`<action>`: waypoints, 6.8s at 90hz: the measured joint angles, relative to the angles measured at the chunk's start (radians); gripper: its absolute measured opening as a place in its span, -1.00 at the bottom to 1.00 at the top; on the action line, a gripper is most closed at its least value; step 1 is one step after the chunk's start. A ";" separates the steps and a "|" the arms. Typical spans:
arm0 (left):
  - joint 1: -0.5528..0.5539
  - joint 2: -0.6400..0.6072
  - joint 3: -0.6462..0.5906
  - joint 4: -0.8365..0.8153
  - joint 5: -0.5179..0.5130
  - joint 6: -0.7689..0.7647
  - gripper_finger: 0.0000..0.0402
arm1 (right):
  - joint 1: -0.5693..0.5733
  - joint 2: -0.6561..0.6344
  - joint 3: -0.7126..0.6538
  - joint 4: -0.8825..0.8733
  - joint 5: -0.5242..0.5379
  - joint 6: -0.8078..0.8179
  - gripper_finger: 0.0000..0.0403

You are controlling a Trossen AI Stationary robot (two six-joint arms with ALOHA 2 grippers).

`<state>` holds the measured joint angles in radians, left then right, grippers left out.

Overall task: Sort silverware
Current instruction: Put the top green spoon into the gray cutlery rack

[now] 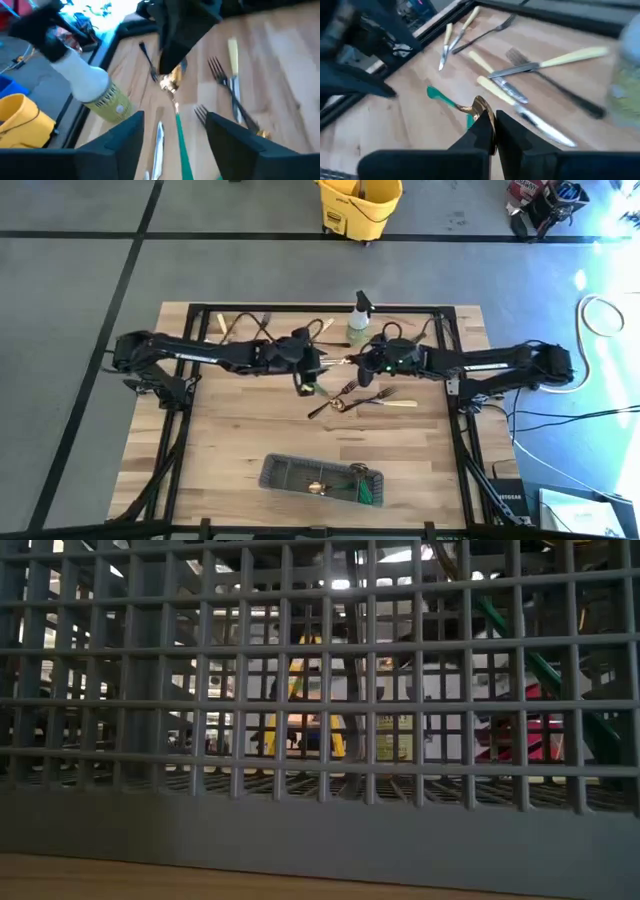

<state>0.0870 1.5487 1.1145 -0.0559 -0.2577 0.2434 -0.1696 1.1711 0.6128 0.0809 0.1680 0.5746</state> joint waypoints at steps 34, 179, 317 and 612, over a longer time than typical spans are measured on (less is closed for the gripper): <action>-0.025 -0.057 -0.061 0.076 0.154 -0.147 0.01 | 0.113 -0.223 0.256 -0.584 -0.004 -0.199 -1.00; -0.096 -0.156 -0.400 0.545 0.323 -0.415 0.01 | 0.615 0.559 1.175 -1.182 -0.082 -0.453 -1.00; -0.161 -0.155 -0.261 0.253 0.353 -0.002 0.01 | 0.614 0.504 1.177 -1.269 -0.004 -0.526 -0.15; 0.099 0.363 0.162 -0.322 0.479 0.395 -1.00 | 0.313 -0.148 0.324 -0.558 -0.220 -0.554 -0.21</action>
<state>0.1864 1.9118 1.2766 -0.3782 0.2218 0.6389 0.1436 1.0231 0.9367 -0.4771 -0.0524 0.0204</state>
